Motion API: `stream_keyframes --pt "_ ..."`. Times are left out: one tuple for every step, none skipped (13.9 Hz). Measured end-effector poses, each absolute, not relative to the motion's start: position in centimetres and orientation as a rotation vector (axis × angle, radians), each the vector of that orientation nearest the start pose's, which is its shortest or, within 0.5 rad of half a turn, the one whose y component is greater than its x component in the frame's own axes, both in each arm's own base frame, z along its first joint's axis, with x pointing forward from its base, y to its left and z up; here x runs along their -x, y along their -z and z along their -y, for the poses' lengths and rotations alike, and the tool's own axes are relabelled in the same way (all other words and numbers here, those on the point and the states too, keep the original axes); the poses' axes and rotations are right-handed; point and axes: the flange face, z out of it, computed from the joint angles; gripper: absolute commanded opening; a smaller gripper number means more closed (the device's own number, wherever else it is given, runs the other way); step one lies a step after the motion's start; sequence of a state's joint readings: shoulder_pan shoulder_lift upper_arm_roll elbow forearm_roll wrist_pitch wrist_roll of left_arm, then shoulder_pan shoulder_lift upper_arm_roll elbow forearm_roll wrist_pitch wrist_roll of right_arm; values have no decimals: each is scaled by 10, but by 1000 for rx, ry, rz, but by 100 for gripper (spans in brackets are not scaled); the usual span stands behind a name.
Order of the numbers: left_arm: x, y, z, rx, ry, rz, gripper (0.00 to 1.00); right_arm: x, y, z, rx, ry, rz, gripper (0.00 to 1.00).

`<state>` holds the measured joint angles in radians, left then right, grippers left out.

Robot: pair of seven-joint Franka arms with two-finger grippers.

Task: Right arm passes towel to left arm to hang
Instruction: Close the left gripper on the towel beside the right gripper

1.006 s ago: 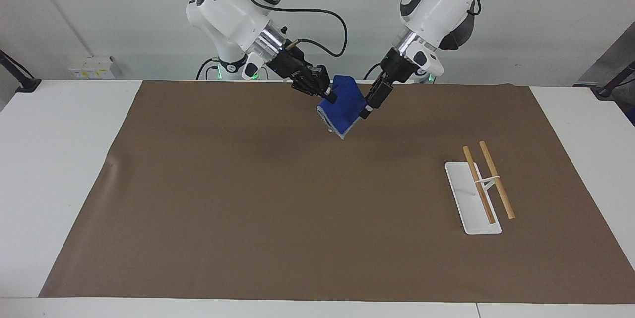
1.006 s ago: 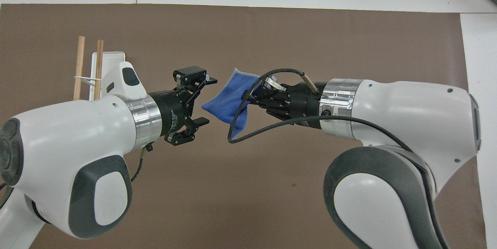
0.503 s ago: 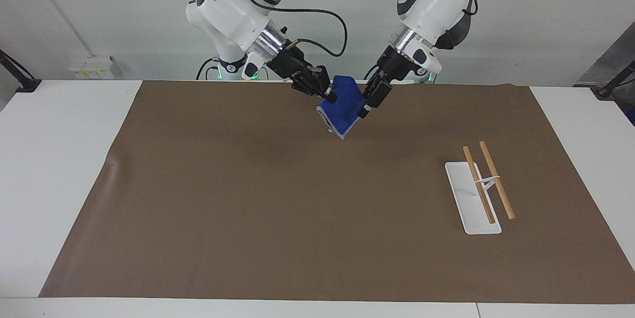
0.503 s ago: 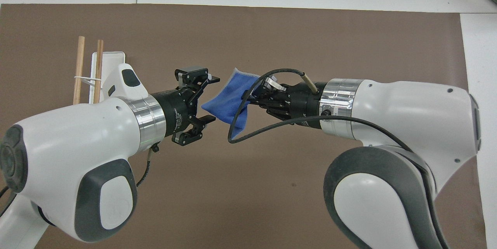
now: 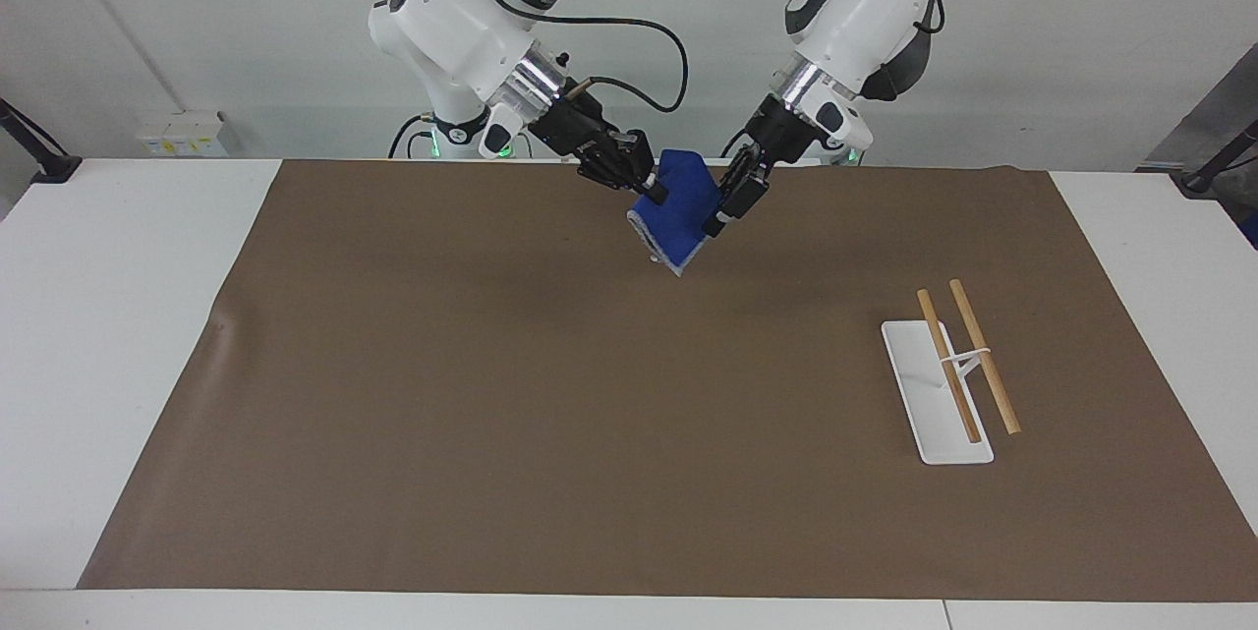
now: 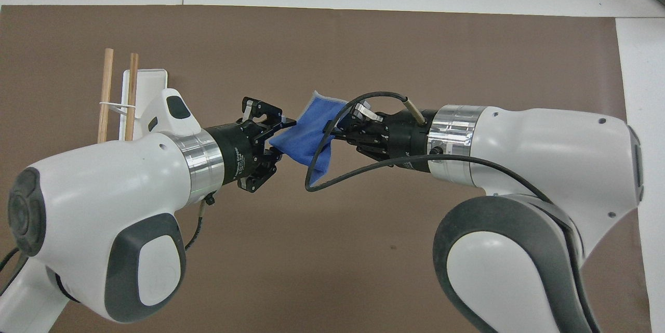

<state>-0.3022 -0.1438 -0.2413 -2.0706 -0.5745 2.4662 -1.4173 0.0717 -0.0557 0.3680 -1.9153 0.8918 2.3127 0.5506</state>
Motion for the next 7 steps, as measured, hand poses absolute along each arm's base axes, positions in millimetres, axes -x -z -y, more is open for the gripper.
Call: stream_keyframes --pt "-473 -550 292 -2037 82 -1392 1 -521 -570 -267 2182 12 -652 0" --pt "-472 -548 292 -2053 74 -1370 0 -521 -570 -267 2182 12 -652 0" --pt "-472 -548 293 -2066 67 -1352 0 -521 -570 -267 2182 12 -652 0" --pt "-472 -548 293 -2072 64 -1343 0 -521 -570 -267 2182 12 -652 0" --pt "-472 -548 293 -2075 62 -1338 0 -521 -570 -267 2182 12 -652 3" --pt "-472 -548 293 -2077 60 -1335 0 -521 -570 -267 2182 12 -652 41" --pt "-471 -548 293 -2079 59 -1330 0 -521 -570 -267 2182 12 -652 60"
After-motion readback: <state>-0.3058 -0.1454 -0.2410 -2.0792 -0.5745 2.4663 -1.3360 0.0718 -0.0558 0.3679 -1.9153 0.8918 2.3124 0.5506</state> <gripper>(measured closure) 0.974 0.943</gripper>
